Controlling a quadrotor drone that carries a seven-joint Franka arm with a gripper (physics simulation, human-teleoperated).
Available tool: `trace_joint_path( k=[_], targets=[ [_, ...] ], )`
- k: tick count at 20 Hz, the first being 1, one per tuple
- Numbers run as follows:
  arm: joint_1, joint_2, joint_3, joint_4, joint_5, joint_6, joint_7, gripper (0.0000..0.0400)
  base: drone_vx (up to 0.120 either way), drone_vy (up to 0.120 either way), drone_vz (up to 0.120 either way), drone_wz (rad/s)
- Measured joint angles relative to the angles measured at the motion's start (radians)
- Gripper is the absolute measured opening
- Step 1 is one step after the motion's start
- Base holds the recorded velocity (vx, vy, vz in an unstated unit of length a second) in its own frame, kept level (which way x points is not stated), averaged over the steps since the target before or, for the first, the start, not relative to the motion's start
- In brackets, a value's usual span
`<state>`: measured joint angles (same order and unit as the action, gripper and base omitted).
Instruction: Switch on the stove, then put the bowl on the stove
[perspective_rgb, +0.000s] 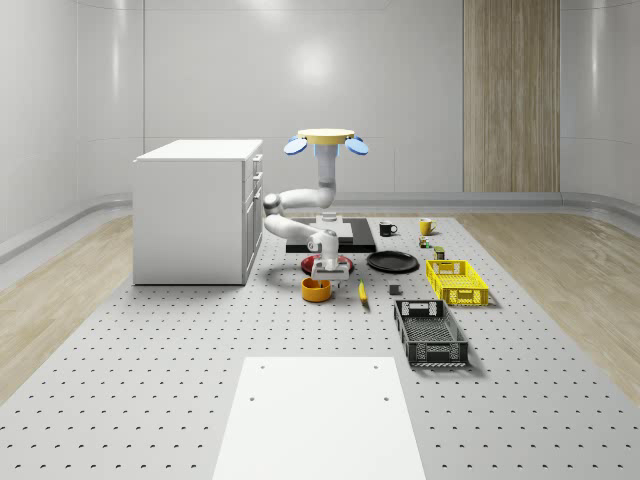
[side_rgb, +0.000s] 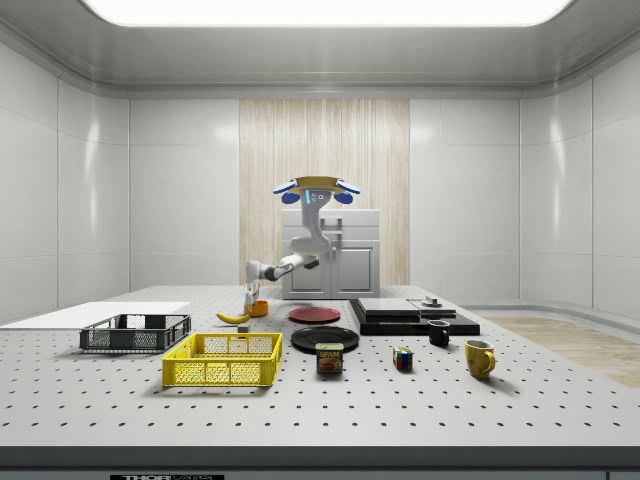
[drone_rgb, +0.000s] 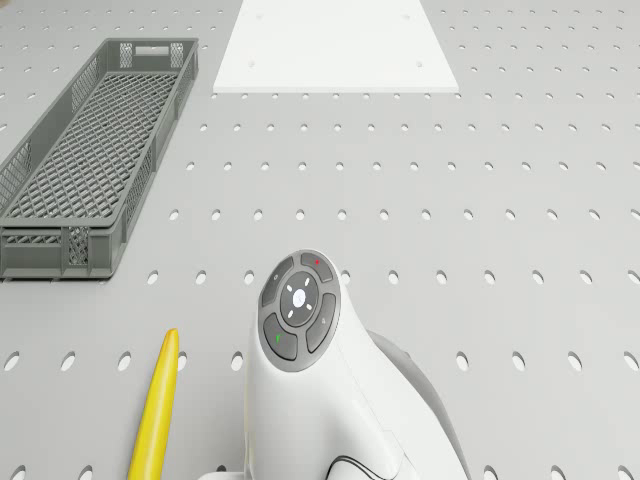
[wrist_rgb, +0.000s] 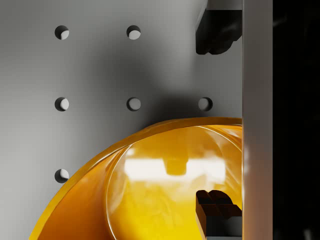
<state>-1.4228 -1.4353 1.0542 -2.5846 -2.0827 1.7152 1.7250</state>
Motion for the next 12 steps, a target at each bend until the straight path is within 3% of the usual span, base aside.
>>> trace_joint_path(
  k=[2, 4, 7, 12],
  targets=[
    [0.000, 0.003, -0.003, 0.003, -0.004, 0.000, -0.001, 0.0400, 0.000, 0.000, 0.000, 0.000],
    [0.000, 0.006, -0.006, 0.005, -0.007, 0.000, -0.002, 0.0282, 0.000, 0.000, 0.000, 0.000],
    [0.001, 0.010, -0.007, 0.006, -0.010, -0.002, -0.004, 0.0186, 0.000, 0.000, 0.000, 0.000],
    [0.003, 0.015, -0.009, 0.007, -0.014, -0.006, -0.006, 0.0125, 0.000, 0.000, 0.000, 0.000]
  ],
)
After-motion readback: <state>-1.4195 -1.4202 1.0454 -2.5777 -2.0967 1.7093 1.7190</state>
